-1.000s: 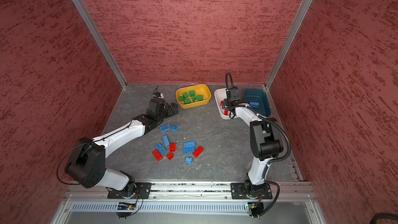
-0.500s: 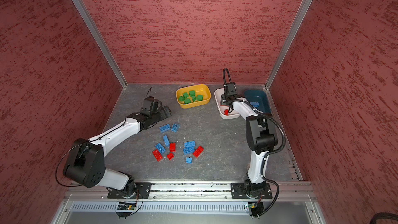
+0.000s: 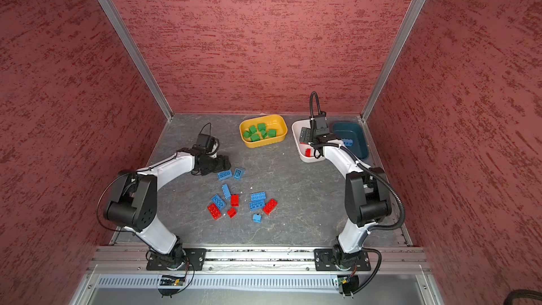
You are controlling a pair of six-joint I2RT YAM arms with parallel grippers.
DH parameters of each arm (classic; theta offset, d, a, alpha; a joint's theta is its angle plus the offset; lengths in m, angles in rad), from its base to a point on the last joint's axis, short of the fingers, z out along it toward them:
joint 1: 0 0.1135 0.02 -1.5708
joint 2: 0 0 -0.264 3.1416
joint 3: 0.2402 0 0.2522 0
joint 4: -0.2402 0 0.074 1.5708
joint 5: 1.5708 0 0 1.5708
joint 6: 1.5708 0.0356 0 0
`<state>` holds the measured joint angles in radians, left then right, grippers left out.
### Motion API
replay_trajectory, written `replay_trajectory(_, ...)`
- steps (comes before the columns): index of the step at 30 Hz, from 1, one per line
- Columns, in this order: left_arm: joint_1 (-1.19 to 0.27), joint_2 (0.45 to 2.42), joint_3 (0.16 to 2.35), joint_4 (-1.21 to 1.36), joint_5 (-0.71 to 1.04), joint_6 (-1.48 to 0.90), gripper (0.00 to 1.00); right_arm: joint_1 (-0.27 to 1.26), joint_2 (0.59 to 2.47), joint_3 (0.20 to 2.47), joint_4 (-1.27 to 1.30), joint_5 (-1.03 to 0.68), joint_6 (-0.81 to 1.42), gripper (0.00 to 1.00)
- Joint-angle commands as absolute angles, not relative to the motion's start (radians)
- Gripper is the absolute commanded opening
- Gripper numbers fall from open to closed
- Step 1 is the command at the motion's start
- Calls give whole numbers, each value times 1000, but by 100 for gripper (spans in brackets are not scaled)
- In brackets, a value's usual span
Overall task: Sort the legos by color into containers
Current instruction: 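Drop the red brick into the white tub with the right gripper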
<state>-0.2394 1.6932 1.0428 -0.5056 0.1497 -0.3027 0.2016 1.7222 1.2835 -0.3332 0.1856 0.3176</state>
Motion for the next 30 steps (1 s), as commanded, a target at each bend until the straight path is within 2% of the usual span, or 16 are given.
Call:
replay_trajectory(1,-238,1727,1067,-501,257,-262,80,207,1698,1264,-315,167,331,99)
replay_trajectory(5,-243,1746,1064,-532,249,-239,70,208,1680,1241,-310,172,331,99)
replay_trajectory(12,-312,1706,1036,-592,177,-204,71,208,1681,1236,-305,159,339,99)
replay_trajectory(18,-367,1752,1060,-651,65,-176,70,207,1687,1244,-302,143,342,99)
replay_trajectory(22,-390,1788,1091,-671,-6,-173,56,208,1681,1243,-304,142,345,99)
replay_trajectory(30,-407,1762,1074,-639,-72,-187,36,207,1610,1193,-256,118,350,99)
